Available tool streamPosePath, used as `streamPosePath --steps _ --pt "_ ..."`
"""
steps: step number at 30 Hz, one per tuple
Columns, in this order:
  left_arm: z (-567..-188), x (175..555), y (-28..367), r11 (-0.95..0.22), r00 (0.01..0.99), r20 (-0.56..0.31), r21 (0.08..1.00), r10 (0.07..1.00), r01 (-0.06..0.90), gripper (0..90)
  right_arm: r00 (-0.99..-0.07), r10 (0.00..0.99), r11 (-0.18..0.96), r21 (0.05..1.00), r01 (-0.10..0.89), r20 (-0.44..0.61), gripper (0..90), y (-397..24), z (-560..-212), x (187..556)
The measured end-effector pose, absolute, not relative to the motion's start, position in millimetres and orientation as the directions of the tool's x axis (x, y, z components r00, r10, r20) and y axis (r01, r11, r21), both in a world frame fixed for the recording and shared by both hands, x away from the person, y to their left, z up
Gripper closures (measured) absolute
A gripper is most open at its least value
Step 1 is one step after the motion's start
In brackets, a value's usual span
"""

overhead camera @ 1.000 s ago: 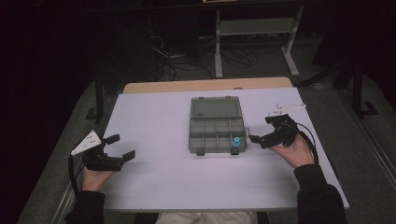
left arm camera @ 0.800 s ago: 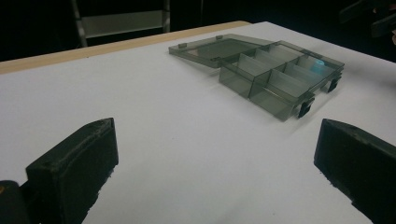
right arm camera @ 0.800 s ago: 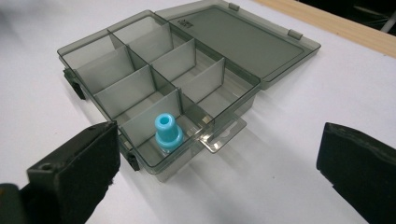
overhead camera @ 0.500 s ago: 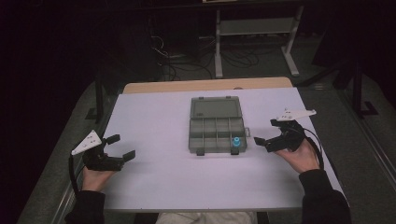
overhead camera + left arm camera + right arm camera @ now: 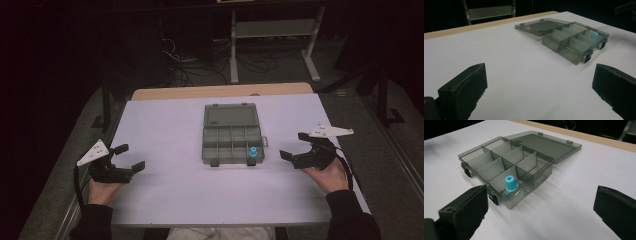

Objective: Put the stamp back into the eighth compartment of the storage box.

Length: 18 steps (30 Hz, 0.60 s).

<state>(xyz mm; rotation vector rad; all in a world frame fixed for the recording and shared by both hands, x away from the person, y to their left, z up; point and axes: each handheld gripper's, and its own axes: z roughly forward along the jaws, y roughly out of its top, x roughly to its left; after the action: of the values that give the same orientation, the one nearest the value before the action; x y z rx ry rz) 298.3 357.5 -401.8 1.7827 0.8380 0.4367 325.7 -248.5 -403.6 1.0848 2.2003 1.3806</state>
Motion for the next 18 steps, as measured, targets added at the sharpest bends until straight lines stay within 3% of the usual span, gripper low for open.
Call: streamPosePath --steps 18 --pt "-402.1 298.6 358.0 -0.188 0.687 -0.1 0.924 0.72 0.332 0.0 -0.635 0.764 0.195 0.899 0.393 0.112 0.0 -260.9 -415.3 304.5"
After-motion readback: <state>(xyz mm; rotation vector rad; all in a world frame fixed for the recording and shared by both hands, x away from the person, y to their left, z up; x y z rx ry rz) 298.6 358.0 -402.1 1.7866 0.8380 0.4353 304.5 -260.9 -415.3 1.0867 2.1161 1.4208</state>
